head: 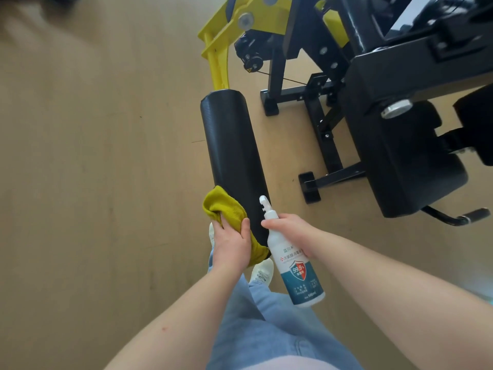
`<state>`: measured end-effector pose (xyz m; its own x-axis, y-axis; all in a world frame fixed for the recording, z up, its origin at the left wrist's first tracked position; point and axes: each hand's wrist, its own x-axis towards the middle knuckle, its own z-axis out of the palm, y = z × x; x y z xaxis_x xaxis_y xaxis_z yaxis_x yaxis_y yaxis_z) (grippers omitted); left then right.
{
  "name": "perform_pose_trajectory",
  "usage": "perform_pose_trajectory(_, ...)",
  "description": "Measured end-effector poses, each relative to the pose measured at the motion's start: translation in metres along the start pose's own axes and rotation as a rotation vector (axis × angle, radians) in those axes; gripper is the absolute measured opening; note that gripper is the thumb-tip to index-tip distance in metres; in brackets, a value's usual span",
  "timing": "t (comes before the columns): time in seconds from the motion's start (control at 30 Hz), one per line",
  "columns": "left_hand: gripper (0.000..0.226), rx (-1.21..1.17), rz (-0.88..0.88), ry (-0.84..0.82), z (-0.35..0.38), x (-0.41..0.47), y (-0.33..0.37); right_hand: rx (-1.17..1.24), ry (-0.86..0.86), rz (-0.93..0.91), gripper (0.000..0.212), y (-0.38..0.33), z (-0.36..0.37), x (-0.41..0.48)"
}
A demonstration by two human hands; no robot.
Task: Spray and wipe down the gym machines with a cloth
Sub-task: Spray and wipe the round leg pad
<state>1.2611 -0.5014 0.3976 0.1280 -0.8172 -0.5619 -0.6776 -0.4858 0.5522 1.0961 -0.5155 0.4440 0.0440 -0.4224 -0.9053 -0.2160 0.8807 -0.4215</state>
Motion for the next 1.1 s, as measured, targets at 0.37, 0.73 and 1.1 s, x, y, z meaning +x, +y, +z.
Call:
perform_pose_trajectory(0.37,0.059,-0.103,-0.214,0.037,-0.005,0.004,-0.011,-0.196,0.009,-0.091,0.031,-0.007,0.007,-0.022)
perform_pose_trajectory(0.73,0.070,0.081,-0.401,0.015,-0.041,0.017,-0.006,-0.275,-0.002,-0.163,0.037,-0.039,-0.009,-0.026)
perform_pose_trajectory(1.1,0.046,-0.126,-0.254,0.022,-0.083,0.082,0.045,-0.041,-0.043,-0.198,0.043,-0.130,-0.015,0.022)
